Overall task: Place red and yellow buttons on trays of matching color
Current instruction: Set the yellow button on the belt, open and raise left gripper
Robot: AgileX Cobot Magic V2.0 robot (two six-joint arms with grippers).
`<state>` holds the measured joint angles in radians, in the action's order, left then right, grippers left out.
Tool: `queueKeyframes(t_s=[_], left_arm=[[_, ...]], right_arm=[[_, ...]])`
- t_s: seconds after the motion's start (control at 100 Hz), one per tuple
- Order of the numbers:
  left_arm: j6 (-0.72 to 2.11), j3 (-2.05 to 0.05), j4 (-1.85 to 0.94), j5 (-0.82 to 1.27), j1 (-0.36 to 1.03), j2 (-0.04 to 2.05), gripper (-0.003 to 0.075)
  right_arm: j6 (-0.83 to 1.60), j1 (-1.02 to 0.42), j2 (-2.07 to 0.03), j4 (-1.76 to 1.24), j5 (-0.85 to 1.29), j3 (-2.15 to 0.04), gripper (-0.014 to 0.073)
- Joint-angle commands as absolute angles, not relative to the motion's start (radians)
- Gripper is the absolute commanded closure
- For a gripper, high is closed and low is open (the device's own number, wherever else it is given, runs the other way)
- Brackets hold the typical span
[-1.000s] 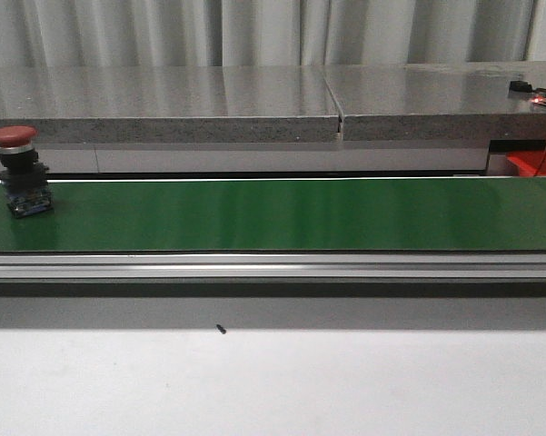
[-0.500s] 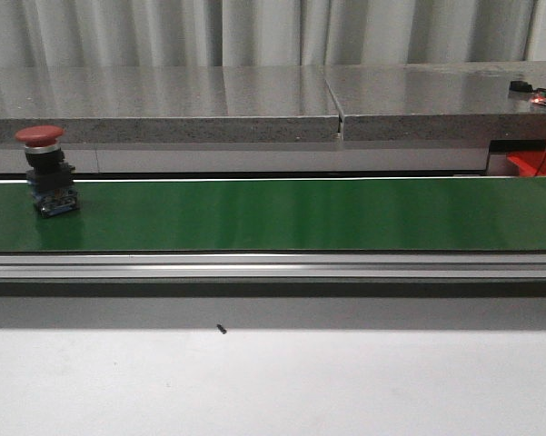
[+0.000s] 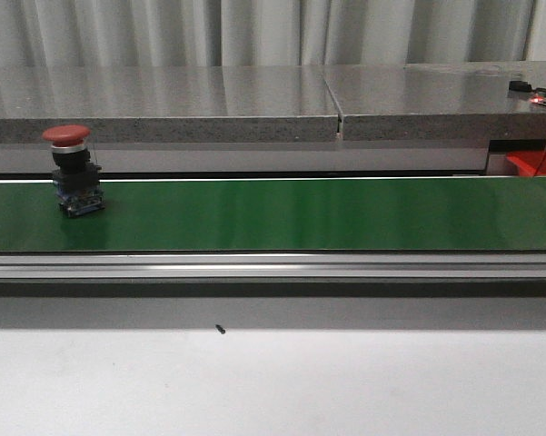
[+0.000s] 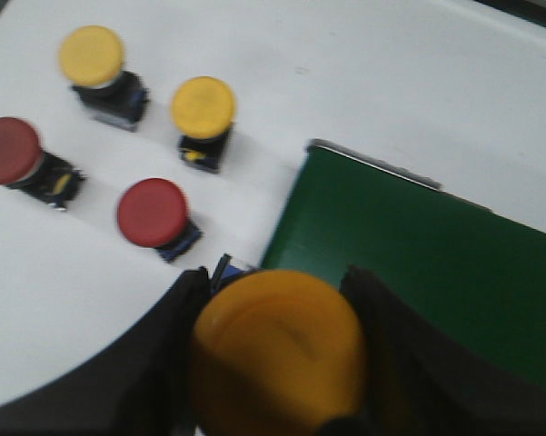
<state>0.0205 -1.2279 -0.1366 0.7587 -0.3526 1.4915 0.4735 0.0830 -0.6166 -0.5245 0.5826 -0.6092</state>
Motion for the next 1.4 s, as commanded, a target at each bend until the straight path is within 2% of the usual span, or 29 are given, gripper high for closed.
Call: queueKeyframes(t_s=[0.0, 0.23, 0.7, 0.96, 1.01, 1.08, 1.15, 1.24, 1.3, 1.35, 1.39], left_arm=[[0.029, -1.255, -0.156, 0.718, -0.296, 1.458, 0.0741], [0.029, -1.255, -0.160, 0.704, -0.237, 1.479, 0.0741], [0.029, -1.255, -0.217, 0.706, -0.237, 1.636, 0.0741], [0.049, -1.255, -0.228, 0.724, -0.237, 1.649, 0.0729], [0.053, -1.255, -0.238, 0.726, -0.237, 1.649, 0.0694], [0.053, -1.255, -0.242, 0.726, -0.237, 1.649, 0.0596], [0.053, -1.255, -0.244, 0.726, -0.237, 1.649, 0.0446], [0.053, -1.255, -0.246, 0.726, -0.237, 1.649, 0.0190], [0.053, -1.255, -0.252, 0.726, -0.237, 1.647, 0.0078], [0.053, -1.255, -0.259, 0.726, -0.237, 1.641, 0.0024], [0.053, -1.255, -0.264, 0.726, -0.237, 1.635, 0.0017]], right_arm=[[0.481, 0.082, -0.615, -0.548, 0.528, -0.633, 0.0662], [0.481, 0.082, -0.615, -0.548, 0.528, -0.633, 0.0662], [0.481, 0.082, -0.615, -0.548, 0.528, -0.633, 0.0662], [0.481, 0.082, -0.615, -0.548, 0.528, -0.633, 0.0662], [0.481, 0.082, -0.615, -0.548, 0.528, -0.633, 0.0662], [0.481, 0.082, -0.615, -0.548, 0.528, -0.633, 0.0662], [0.481, 0.082, -0.615, -0.548, 0.528, -0.633, 0.0662], [0.481, 0.082, -0.615, -0.548, 0.528, -0.633, 0.0662], [0.481, 0.082, -0.615, -0.548, 0.528, -0.633, 0.0662], [0.481, 0.082, -0.615, -0.548, 0.528, -0.633, 0.0662], [0.481, 0.082, -0.615, -0.548, 0.528, -0.633, 0.0662]])
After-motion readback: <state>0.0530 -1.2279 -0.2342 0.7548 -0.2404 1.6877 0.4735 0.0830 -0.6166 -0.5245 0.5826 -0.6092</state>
